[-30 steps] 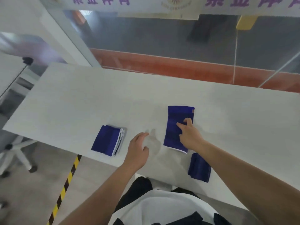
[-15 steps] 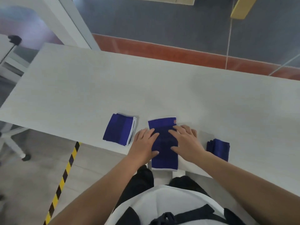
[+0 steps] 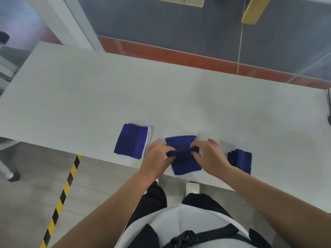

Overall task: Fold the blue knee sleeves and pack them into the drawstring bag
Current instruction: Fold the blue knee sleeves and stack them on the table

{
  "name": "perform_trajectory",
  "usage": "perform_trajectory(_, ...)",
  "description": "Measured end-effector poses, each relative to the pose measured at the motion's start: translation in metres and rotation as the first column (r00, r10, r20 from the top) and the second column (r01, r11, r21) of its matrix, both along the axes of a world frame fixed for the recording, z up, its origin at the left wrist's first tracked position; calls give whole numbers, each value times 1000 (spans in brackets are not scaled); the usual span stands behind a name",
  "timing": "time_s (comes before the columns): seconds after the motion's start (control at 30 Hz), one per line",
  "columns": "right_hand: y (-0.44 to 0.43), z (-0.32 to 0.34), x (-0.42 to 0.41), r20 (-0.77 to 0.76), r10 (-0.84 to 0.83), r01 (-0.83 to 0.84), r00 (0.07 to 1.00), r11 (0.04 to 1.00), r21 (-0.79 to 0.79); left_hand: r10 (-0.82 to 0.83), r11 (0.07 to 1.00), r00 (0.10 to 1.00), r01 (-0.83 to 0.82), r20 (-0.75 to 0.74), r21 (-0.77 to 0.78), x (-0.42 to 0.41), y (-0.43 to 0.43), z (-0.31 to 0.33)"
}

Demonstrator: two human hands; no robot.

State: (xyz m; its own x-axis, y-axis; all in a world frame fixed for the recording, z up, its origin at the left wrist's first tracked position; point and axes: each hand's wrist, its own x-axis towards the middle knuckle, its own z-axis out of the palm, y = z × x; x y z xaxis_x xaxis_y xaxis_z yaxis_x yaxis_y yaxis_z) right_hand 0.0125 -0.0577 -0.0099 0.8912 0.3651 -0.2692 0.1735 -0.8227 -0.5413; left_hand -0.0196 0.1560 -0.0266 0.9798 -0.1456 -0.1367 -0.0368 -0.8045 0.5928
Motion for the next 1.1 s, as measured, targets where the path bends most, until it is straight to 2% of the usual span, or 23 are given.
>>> perform_trajectory(0.1,-7,21,11,-130,-90,113,987,976,184,125,948,968,-182,-220,-261,4,0,33)
perform_trajectory(0.17,-10,28,21,-199,-111,159,974,956,247,141,844,896,-331,-422,-421,6,1,43)
perform_trajectory(0.23,-9,30,33,-258,-132,200,957,945,260,140,742,816,-461,-561,-486,8,3,41)
perform_trajectory(0.27,-8,26,37,-287,-149,224,946,943,248,146,730,789,-493,-597,-473,8,3,38)
perform_trajectory(0.3,-7,22,40,-307,-172,246,936,943,222,171,765,784,-487,-596,-421,8,1,33)
perform_trajectory(0.37,-3,9,36,-307,-227,269,924,958,102,238,909,844,-368,-481,-196,4,-3,20)
perform_trajectory(0.43,0,-2,23,-289,-256,261,923,965,-22,246,960,913,-277,-325,-49,-2,-10,13)
perform_trajectory(0.53,2,-9,-5,-284,-315,311,906,949,-59,176,979,956,-195,-234,-61,-10,-23,7)
perform_trajectory(0.7,2,-15,-20,-376,-461,497,804,868,-2,186,975,921,-216,-342,-51,-16,-36,-3)
perform_trajectory(0.8,7,-18,-14,-489,-472,540,734,842,-3,215,974,913,-174,-348,145,-2,-37,-3)
perform_trajectory(0.87,8,-17,-7,-507,-457,523,731,852,-15,190,961,911,-97,-365,258,8,-37,3)
perform_trajectory(0.93,7,-13,2,-512,-424,509,747,860,30,166,982,886,-108,-433,157,16,-32,13)
perform_trajectory(1.0,4,-1,13,-528,-372,503,763,855,125,181,960,817,-267,-548,-81,16,-21,25)
perform_trajectory(1.1,-2,22,35,-549,-276,496,789,814,303,177,795,737,-498,-652,-347,6,-2,50)
